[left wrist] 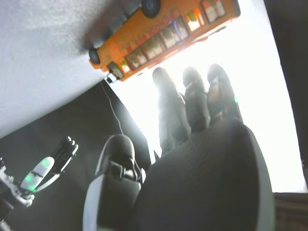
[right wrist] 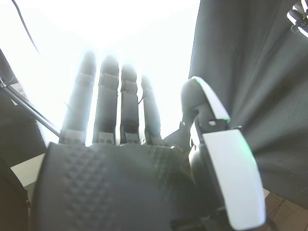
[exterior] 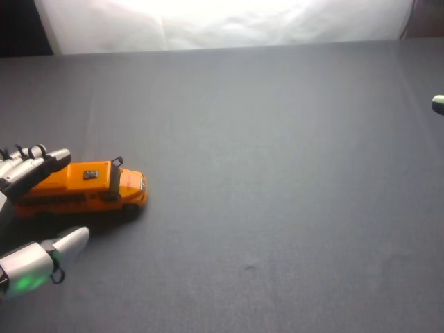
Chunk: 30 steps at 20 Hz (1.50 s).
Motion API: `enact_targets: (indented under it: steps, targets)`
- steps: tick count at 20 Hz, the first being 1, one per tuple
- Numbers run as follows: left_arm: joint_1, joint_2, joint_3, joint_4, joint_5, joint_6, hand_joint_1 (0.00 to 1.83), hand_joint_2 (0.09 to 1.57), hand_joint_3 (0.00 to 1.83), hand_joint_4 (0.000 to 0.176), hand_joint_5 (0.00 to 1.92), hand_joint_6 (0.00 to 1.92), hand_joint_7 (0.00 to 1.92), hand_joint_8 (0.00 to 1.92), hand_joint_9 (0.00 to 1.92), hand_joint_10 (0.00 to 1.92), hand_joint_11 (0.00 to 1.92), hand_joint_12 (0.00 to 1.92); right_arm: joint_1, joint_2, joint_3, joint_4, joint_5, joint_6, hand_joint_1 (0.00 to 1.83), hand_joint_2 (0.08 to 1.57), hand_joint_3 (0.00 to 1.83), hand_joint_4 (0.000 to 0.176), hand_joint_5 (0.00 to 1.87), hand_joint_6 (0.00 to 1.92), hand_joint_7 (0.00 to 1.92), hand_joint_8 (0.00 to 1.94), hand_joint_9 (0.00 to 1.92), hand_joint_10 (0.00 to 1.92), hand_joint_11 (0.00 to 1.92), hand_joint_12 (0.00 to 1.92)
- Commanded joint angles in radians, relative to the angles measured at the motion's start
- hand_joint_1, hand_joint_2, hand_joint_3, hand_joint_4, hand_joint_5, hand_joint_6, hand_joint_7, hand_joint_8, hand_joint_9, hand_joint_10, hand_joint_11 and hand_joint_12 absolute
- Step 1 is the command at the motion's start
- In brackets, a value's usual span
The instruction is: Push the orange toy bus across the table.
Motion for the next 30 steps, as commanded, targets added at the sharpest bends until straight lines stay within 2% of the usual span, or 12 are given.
enact_targets:
  steps: [1, 4, 6, 9, 11, 13, 16, 17, 18, 23, 28, 30]
  targets:
    - [-0.003, 0.002, -0.005, 0.021, -0.163, -0.002, 0.7, 1.1, 0.01, 0.076, 0.33, 0.0, 0.21, 0.0, 0.17, 0.01, 0.0, 0.57, 0.009, 0.0, 0.007, 0.005, 0.123, 0.008, 0.62, 1.37, 0.01, 0.0, 0.42, 0.0, 0.41, 0.0, 0.37, 0.0, 0.25, 0.39]
    - [-0.002, 0.003, -0.007, 0.0, -0.189, -0.002, 0.7, 1.1, 0.0, 0.085, 0.3, 0.0, 0.19, 0.0, 0.14, 0.0, 0.0, 0.36, 0.009, 0.0, 0.007, 0.005, 0.123, 0.008, 0.6, 1.38, 0.0, 0.002, 0.41, 0.0, 0.4, 0.0, 0.36, 0.0, 0.27, 0.29]
    - [0.0, 0.0, -0.005, -0.019, -0.175, -0.001, 0.7, 1.1, 0.0, 0.067, 0.31, 0.0, 0.19, 0.0, 0.14, 0.0, 0.0, 0.4, 0.007, -0.002, 0.007, 0.005, 0.123, 0.008, 0.59, 1.38, 0.0, 0.001, 0.41, 0.0, 0.4, 0.0, 0.36, 0.0, 0.27, 0.27]
    - [0.014, -0.008, -0.005, -0.054, -0.18, -0.001, 0.66, 1.04, 0.0, 0.083, 0.32, 0.0, 0.21, 0.0, 0.18, 0.0, 0.0, 0.51, 0.005, -0.002, 0.007, 0.005, 0.123, 0.01, 0.58, 1.37, 0.0, 0.003, 0.42, 0.0, 0.41, 0.0, 0.36, 0.0, 0.27, 0.25]
    - [0.02, -0.01, -0.005, -0.071, -0.185, -0.002, 0.41, 1.02, 0.0, 0.082, 0.27, 0.0, 0.19, 0.0, 0.17, 0.0, 0.0, 0.52, 0.005, -0.002, 0.007, 0.005, 0.123, 0.01, 0.55, 1.37, 0.0, 0.008, 0.41, 0.0, 0.41, 0.0, 0.36, 0.0, 0.33, 0.15]
    - [0.022, -0.01, -0.005, -0.077, -0.188, -0.002, 0.23, 1.04, 0.01, 0.111, 0.24, 0.0, 0.17, 0.0, 0.17, 0.0, 0.01, 0.54, 0.003, -0.002, 0.005, 0.005, 0.123, 0.01, 0.51, 1.38, 0.0, 0.027, 0.42, 0.0, 0.41, 0.0, 0.36, 0.0, 0.34, 0.12]
    - [0.029, -0.01, -0.007, -0.1, -0.212, -0.006, 0.09, 1.07, 0.0, 0.112, 0.22, 0.0, 0.18, 0.0, 0.2, 0.0, 0.01, 0.61, 0.003, -0.002, 0.004, 0.005, 0.123, 0.01, 0.42, 1.38, 0.0, 0.034, 0.42, 0.0, 0.39, 0.0, 0.35, 0.0, 0.37, 0.07]
    - [0.033, -0.01, -0.009, -0.115, -0.229, -0.01, 0.02, 1.08, 0.0, 0.14, 0.22, 0.0, 0.19, 0.0, 0.21, 0.0, 0.0, 0.53, 0.003, -0.002, 0.003, 0.005, 0.123, 0.01, 0.31, 1.39, 0.01, 0.051, 0.4, 0.0, 0.35, 0.0, 0.32, 0.0, 0.35, 0.05]
    - [0.04, -0.01, -0.01, -0.131, -0.248, -0.016, 0.0, 1.09, 0.0, 0.146, 0.22, 0.0, 0.2, 0.0, 0.21, 0.0, 0.0, 0.51, 0.002, -0.002, 0.002, 0.005, 0.123, 0.01, 0.27, 1.39, 0.01, 0.056, 0.4, 0.0, 0.34, 0.0, 0.31, 0.0, 0.35, 0.05]
    - [0.048, -0.01, -0.005, -0.189, -0.255, -0.039, 0.0, 1.08, 0.0, 0.129, 0.22, 0.0, 0.21, 0.0, 0.22, 0.01, 0.0, 0.45, -0.013, -0.006, -0.001, 0.014, 0.123, 0.017, 0.3, 1.39, 0.0, 0.04, 0.41, 0.0, 0.31, 0.0, 0.3, 0.01, 0.37, 0.05]
    - [0.05, -0.022, 0.016, -0.226, -0.253, -0.06, 0.0, 1.1, 0.0, 0.119, 0.22, 0.0, 0.21, 0.0, 0.25, 0.01, 0.01, 0.56, -0.014, -0.009, -0.001, 0.015, 0.123, 0.021, 0.33, 1.39, 0.0, 0.05, 0.41, 0.0, 0.32, 0.0, 0.31, 0.01, 0.38, 0.05]
    - [0.05, -0.034, 0.025, -0.238, -0.246, -0.066, 0.0, 1.16, 0.01, 0.126, 0.23, 0.0, 0.22, 0.0, 0.26, 0.0, 0.0, 0.45, -0.014, -0.011, -0.001, 0.014, 0.123, 0.021, 0.35, 1.38, 0.0, 0.05, 0.41, 0.0, 0.32, 0.0, 0.31, 0.0, 0.38, 0.05]
